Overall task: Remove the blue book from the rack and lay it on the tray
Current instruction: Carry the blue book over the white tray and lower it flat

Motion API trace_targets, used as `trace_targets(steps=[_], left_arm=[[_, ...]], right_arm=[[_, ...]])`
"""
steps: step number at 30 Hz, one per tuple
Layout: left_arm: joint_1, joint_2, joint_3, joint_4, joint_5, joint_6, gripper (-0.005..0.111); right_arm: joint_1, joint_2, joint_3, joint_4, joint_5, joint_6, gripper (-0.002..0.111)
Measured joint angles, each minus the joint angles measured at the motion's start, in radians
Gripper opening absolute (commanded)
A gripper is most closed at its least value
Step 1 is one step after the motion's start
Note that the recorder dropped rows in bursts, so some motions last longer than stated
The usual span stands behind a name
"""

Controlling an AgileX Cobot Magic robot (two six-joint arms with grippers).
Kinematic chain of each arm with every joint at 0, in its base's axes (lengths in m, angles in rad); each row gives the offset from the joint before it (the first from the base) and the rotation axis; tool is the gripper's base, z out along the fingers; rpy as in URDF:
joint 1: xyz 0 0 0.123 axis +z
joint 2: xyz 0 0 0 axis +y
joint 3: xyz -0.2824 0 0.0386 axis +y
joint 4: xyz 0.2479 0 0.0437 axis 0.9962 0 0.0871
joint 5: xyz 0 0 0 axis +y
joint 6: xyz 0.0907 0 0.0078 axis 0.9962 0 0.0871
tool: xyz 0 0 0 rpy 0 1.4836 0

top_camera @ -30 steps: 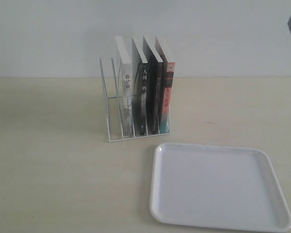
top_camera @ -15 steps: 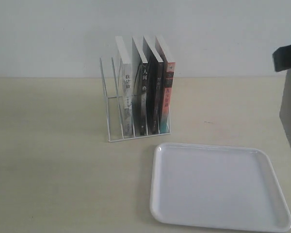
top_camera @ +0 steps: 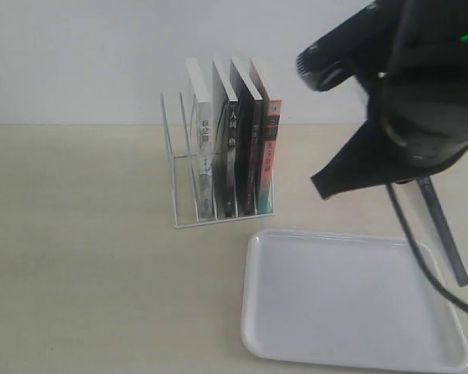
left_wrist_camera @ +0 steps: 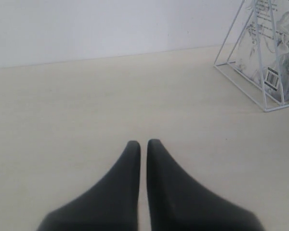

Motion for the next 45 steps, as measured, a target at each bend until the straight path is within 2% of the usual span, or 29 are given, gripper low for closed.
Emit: trace_targets(steps=[6, 15, 23, 31, 38, 41, 43, 45], left_arm=[[0.000, 0.000, 0.000, 0.000, 0.000, 0.000, 0.005], [0.000, 0.000, 0.000, 0.000, 0.000, 0.000, 0.005], [0.000, 0.000, 0.000, 0.000, 0.000, 0.000, 0.005], [0.000, 0.000, 0.000, 0.000, 0.000, 0.000, 0.005], [0.000, 0.000, 0.000, 0.000, 0.000, 0.000, 0.005], [0.000, 0.000, 0.000, 0.000, 0.000, 0.000, 0.005], [0.000, 0.000, 0.000, 0.000, 0.000, 0.000, 0.005], [0.000, 0.000, 0.000, 0.000, 0.000, 0.000, 0.005]], right_arm=[[0.077, 0.198, -0.082, -0.016, -0.005, -0.005, 0.000], [0.087, 0.416, -0.124, -0.011, -0.002, -0.049, 0.000], [0.098, 0.446, -0.125, 0.069, 0.018, -0.058, 0.000], [0.192, 0.446, -0.125, 0.129, 0.056, -0.059, 0.000], [0.210, 0.446, -0.125, 0.148, 0.056, -0.039, 0.000], [0.210, 0.446, -0.125, 0.150, 0.053, -0.041, 0.009], [0.210, 0.446, -0.125, 0.153, 0.053, -0.048, 0.021], [0.210, 0.446, -0.125, 0.173, 0.046, -0.048, 0.037]])
